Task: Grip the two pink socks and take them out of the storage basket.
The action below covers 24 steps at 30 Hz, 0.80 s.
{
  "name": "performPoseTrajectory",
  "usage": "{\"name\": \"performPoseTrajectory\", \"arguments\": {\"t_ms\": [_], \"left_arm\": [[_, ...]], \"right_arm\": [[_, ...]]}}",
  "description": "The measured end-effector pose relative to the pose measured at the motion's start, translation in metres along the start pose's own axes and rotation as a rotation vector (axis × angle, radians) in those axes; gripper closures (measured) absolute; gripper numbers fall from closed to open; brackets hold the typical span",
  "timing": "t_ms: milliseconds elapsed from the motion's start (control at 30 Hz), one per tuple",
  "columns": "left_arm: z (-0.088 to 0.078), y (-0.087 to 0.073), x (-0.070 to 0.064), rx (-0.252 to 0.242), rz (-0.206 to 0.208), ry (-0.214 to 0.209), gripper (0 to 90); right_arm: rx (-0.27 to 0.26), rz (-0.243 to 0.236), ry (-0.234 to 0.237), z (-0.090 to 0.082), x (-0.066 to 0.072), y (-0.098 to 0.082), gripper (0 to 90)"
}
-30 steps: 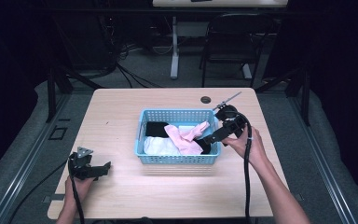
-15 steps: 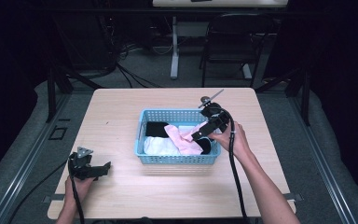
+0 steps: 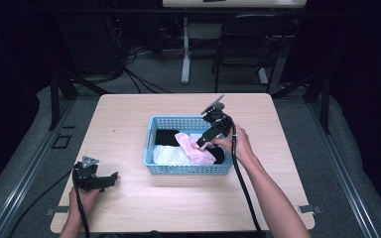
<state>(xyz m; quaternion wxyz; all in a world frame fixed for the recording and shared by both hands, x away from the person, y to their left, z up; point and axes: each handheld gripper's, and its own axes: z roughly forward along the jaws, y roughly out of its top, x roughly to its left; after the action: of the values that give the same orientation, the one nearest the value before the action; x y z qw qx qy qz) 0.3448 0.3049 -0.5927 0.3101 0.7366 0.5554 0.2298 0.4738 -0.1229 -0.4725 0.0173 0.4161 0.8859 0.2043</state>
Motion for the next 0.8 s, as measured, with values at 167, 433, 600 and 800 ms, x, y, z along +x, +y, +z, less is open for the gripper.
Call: {"name": "performPoseTrajectory", "arguments": {"t_ms": [167, 433, 600, 800], "left_arm": [[0.000, 0.000, 0.000, 0.001, 0.001, -0.001, 0.7], [0.000, 0.000, 0.000, 0.001, 0.001, -0.002, 0.6], [0.000, 0.000, 0.000, 0.001, 0.001, -0.002, 0.7], [0.000, 0.000, 0.000, 0.000, 0.002, -0.003, 0.7]], "right_arm": [[0.044, 0.005, -0.020, 0.012, -0.005, 0.005, 6.9], [0.076, 0.035, -0.048, 0.030, -0.016, 0.011, 8.0], [0.100, 0.046, -0.067, 0.041, -0.019, 0.015, 13.3], [0.117, 0.076, -0.103, 0.054, -0.024, 0.017, 24.7]]}}
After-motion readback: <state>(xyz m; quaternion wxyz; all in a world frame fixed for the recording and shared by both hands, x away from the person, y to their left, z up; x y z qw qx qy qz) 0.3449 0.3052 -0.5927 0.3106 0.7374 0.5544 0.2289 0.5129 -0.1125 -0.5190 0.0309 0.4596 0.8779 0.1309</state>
